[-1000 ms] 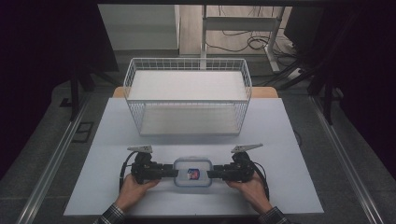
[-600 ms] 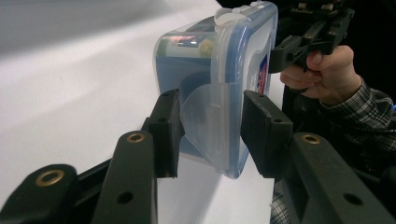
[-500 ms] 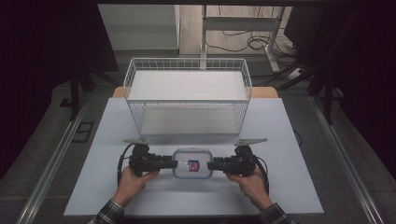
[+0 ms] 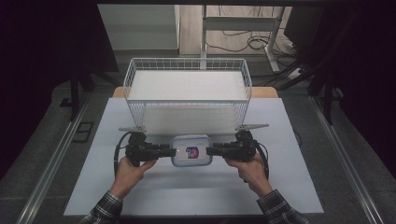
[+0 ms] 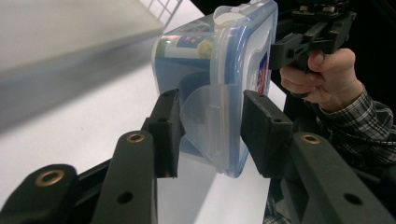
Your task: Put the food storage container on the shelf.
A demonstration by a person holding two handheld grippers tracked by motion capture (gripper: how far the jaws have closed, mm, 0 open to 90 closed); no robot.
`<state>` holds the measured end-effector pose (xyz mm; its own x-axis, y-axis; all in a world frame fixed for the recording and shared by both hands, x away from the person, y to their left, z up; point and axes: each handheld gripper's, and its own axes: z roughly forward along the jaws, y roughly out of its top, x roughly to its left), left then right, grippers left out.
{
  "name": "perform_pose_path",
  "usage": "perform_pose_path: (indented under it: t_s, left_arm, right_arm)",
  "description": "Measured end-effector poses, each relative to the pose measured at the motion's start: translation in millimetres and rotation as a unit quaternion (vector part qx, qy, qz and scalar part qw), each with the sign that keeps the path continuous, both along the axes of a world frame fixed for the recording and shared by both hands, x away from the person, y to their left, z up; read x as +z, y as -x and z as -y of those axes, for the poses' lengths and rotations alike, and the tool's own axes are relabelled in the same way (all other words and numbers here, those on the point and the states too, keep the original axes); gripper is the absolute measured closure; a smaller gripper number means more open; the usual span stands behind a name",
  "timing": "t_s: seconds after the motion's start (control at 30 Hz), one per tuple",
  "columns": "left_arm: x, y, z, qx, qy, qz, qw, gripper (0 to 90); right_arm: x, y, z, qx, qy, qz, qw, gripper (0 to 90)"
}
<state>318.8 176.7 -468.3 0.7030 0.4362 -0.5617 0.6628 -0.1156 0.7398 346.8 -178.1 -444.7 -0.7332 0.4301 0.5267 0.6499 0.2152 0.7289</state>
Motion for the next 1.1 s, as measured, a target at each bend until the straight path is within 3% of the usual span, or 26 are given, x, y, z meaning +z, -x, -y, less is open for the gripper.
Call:
perform_pose_path:
  t_s: [0.17, 0.63, 0.73, 0.9, 1.1]
  left_arm:
    - [19.6, -5.4, -2.5, 0.006, 0.001, 0.014, 0.9999, 59.2]
    - [59.1, -30.5, -4.4, 0.016, 0.0, 0.018, 0.9997, 59.1]
    - [70.1, -37.9, -5.2, 0.018, -0.001, 0.018, 0.9997, 59.1]
    - [91.2, -52.7, -8.8, 0.022, -0.003, 0.028, 0.9994, 58.9]
    - [109.5, -67.6, -12.0, 0.027, -0.006, 0.027, 0.9992, 58.8]
  right_arm:
    - [16.0, -6.5, -2.3, 0.001, -0.004, 0.01, 0.9999, 58.3]
    - [54.0, -33.5, -5.4, -0.01, -0.017, 0.018, 0.9996, 58.0]
    - [60.4, -38.5, -6.4, -0.011, -0.019, 0.02, 0.9996, 58.0]
    - [83.4, -53.9, -10.7, -0.015, -0.021, 0.032, 0.9992, 57.9]
    - [95.6, -66.2, -13.9, -0.02, -0.028, 0.032, 0.9989, 57.9]
